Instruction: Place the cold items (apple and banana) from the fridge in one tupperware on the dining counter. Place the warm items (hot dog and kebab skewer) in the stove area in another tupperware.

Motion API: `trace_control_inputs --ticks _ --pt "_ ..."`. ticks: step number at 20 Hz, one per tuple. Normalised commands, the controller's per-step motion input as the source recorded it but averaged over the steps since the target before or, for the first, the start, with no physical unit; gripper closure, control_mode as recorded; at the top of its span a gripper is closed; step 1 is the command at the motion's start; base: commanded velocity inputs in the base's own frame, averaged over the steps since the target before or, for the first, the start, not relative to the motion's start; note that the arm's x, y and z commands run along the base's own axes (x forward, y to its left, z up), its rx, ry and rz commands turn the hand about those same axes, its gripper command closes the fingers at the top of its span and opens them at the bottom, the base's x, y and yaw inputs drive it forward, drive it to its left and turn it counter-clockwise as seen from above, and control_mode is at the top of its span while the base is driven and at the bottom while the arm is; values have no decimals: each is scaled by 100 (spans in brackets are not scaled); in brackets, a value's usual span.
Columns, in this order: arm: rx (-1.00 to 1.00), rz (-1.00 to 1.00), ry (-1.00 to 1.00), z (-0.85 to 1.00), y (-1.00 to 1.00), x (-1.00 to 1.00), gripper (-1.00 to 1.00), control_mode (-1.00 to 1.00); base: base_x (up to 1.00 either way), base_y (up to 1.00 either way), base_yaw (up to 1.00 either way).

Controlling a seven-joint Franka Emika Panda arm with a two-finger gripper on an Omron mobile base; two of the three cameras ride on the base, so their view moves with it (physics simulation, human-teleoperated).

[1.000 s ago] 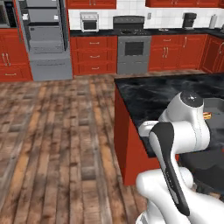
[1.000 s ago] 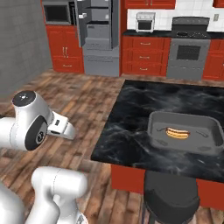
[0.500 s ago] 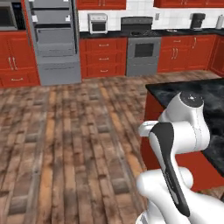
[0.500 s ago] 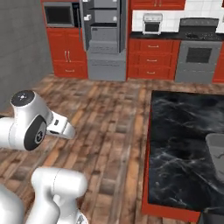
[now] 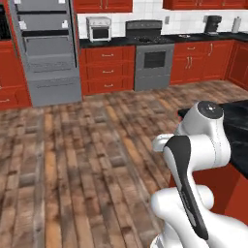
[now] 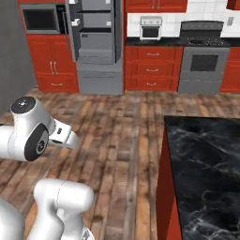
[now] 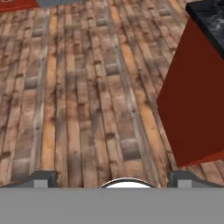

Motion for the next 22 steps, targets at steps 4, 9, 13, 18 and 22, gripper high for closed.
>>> trace_control_inputs --ticks 4,9,13,18,22 --pt "0 0 0 0 0 0 -100 100 100 47 -48" --pt "0 0 0 0 0 0 -100 100 97 66 -59" --pt "0 0 0 0 0 0 -100 100 87 67 -61" --pt "0 0 0 0 0 0 -100 100 76 74 -58" --pt "0 0 0 0 0 0 -100 100 72 86 -53"
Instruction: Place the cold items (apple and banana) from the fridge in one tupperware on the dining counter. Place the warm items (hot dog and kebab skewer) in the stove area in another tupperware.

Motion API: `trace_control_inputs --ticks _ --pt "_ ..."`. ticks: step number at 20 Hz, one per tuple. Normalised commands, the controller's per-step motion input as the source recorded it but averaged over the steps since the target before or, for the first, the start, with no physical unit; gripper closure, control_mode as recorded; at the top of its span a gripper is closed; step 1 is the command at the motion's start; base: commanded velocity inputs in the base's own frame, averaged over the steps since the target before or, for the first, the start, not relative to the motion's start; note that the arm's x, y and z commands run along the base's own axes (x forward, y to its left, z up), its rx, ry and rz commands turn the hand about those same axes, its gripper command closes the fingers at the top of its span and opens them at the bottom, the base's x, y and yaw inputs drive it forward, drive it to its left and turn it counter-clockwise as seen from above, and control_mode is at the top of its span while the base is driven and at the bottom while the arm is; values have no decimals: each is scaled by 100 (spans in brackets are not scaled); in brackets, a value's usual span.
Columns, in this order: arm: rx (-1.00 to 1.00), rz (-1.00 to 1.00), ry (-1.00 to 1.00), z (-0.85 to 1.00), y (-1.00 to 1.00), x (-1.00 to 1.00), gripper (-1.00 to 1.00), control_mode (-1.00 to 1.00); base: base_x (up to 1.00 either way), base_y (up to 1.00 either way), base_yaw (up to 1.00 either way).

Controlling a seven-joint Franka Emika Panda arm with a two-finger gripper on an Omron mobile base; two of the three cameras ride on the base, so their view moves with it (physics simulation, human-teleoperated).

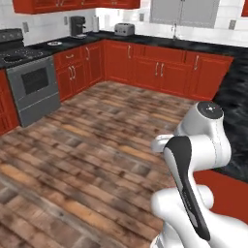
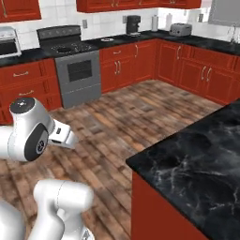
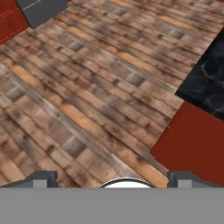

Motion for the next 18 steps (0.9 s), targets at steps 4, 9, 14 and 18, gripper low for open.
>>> trace_control_inputs --ticks 4,9,14,18 --pt "0 0 0 0 0 0 -100 100 83 98 -43" --pt "0 0 0 0 0 0 -100 100 98 99 -31" --pt "0 0 0 0 0 0 -100 100 100 100 -8" --pt "0 0 0 0 0 0 -100 100 100 71 3"
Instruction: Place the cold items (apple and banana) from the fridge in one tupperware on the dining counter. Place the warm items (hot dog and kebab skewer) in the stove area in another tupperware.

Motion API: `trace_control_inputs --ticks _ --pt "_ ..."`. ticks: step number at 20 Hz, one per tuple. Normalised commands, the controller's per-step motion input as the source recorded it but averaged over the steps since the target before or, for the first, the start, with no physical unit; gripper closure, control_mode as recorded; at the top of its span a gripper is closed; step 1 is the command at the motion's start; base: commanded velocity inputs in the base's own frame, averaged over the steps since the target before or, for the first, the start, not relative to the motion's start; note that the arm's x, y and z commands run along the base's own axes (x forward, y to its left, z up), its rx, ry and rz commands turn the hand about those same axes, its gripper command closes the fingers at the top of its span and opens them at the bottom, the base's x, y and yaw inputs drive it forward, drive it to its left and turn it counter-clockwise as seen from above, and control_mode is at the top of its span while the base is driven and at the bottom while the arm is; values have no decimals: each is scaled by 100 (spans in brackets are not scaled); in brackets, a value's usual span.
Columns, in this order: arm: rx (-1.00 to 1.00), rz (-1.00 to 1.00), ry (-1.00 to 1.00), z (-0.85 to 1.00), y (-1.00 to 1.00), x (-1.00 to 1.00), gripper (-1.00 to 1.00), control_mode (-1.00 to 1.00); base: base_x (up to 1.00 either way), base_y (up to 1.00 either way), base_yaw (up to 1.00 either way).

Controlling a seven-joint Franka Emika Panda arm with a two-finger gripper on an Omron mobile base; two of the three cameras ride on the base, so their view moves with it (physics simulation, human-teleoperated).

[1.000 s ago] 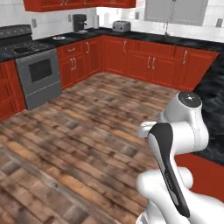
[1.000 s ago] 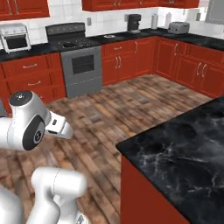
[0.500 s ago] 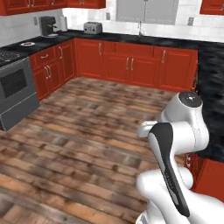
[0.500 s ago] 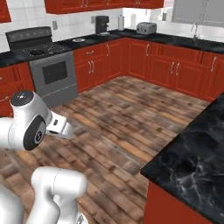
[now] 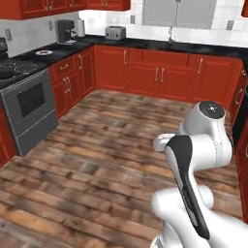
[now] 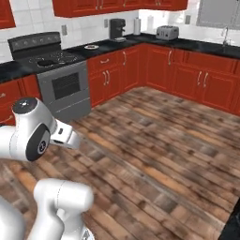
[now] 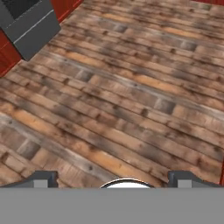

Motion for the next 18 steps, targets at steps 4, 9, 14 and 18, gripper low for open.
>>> trace_control_inputs --ticks 4,9,14,18 --pt "0 0 0 0 0 0 -100 100 100 23 23" --pt "0 0 0 0 0 0 -100 100 100 0 42" --pt "0 0 0 0 0 0 -100 100 100 -1 44" --pt "0 0 0 0 0 0 -100 100 100 -16 37"
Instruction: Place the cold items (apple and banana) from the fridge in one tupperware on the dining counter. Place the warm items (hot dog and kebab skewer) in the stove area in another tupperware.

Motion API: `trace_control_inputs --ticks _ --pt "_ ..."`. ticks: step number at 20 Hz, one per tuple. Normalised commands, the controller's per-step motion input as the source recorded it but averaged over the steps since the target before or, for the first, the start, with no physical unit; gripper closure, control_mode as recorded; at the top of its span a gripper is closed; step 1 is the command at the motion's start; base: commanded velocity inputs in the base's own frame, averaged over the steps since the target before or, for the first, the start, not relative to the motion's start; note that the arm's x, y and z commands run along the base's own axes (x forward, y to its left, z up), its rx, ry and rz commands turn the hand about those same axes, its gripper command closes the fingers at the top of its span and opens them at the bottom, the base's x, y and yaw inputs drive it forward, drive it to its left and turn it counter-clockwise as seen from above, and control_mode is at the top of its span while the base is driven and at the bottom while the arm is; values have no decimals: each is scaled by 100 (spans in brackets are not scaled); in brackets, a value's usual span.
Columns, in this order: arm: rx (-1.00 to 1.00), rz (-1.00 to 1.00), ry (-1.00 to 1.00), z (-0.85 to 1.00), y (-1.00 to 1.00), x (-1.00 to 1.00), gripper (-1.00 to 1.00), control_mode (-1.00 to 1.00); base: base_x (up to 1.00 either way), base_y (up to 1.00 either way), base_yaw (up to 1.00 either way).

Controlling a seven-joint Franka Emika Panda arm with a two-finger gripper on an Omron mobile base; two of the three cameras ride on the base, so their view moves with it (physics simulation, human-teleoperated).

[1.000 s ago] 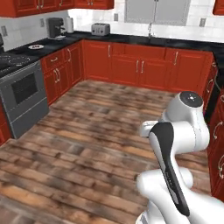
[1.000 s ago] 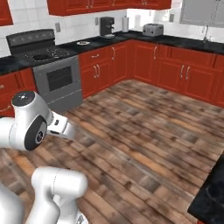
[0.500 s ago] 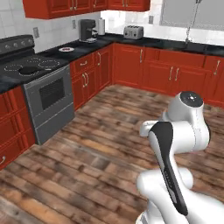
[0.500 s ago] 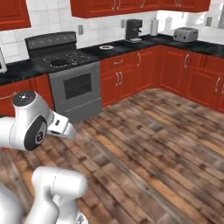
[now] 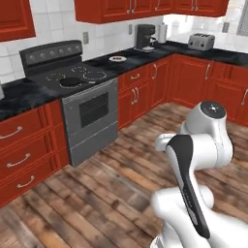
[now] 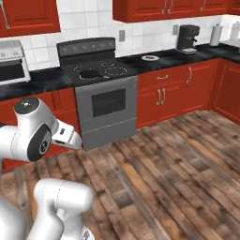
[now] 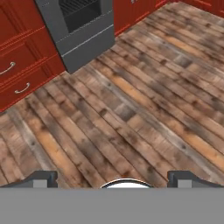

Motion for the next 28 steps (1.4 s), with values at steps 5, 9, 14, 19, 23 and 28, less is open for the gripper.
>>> trace_control_inputs --ticks 5,9,14,19,23,28 --pt "0 0 0 0 0 0 -100 100 100 -32 39" --pt "0 0 0 0 0 0 -100 100 100 -41 40" --pt "0 0 0 0 0 0 -100 100 100 -44 41" --pt "0 0 0 0 0 0 -100 100 100 -48 41" --pt "0 0 0 0 0 0 -100 100 100 -52 39" --pt "0 0 0 0 0 0 -100 100 96 -73 32"
